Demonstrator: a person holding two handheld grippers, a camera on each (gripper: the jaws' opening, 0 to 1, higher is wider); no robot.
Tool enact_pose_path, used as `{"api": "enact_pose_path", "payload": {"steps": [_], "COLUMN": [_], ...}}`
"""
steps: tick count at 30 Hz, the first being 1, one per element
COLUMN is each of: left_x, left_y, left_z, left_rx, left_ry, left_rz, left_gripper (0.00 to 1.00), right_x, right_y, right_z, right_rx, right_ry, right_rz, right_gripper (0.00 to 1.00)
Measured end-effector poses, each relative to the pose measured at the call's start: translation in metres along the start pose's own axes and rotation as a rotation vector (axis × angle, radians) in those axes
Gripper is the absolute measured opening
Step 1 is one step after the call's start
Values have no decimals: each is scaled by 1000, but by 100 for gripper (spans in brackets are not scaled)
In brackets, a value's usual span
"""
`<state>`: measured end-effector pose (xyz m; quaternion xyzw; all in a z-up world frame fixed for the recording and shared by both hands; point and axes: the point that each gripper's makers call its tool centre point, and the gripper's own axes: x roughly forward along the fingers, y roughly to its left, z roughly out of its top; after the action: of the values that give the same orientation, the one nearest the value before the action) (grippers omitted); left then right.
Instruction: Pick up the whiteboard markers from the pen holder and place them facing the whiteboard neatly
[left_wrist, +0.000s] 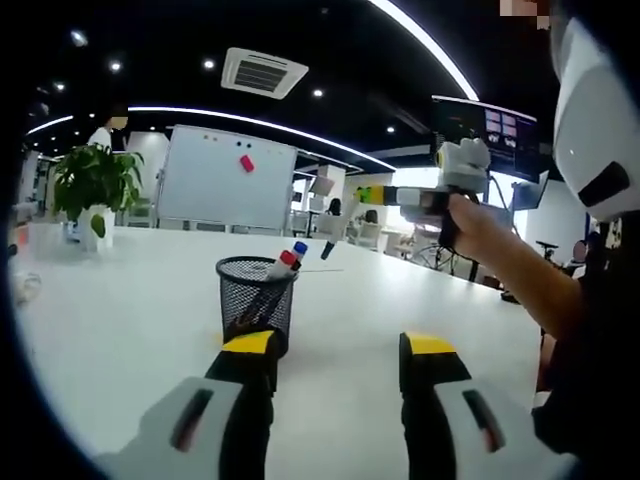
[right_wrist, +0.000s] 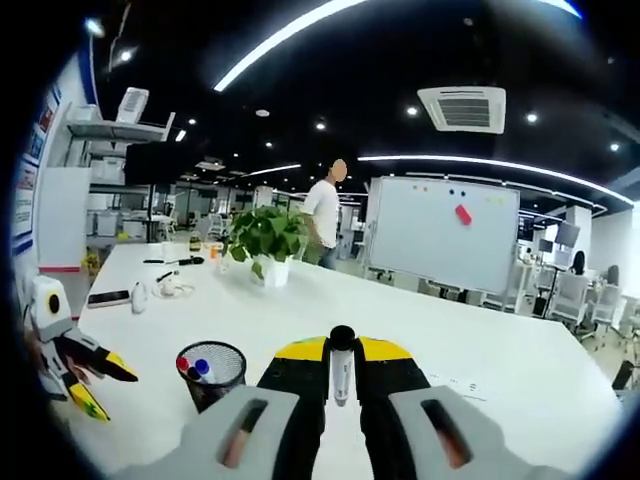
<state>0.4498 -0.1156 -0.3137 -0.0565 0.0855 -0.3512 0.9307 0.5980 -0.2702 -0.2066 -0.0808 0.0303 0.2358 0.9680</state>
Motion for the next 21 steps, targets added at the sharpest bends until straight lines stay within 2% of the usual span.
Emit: {"api": "enact_pose_path", "payload": {"steps": [9, 14, 21], "left_x": [-1, 0, 1], "left_y": [0, -1, -2], "left_z": [1, 0, -2], "left_rx": [-8, -10, -6], "left_ry": [-5, -3, 3], "left_rz": [4, 2, -3], "left_gripper": [49, 49, 49], "right_x": [-6, -13, -17], "right_y": [-12, -24, -33], "right_z": [0, 1, 0], "right_rx": [1, 1, 26], "right_ry": [-6, -31, -35], "right_rz": [-43, -113, -134], "right_gripper": [13, 13, 13]}}
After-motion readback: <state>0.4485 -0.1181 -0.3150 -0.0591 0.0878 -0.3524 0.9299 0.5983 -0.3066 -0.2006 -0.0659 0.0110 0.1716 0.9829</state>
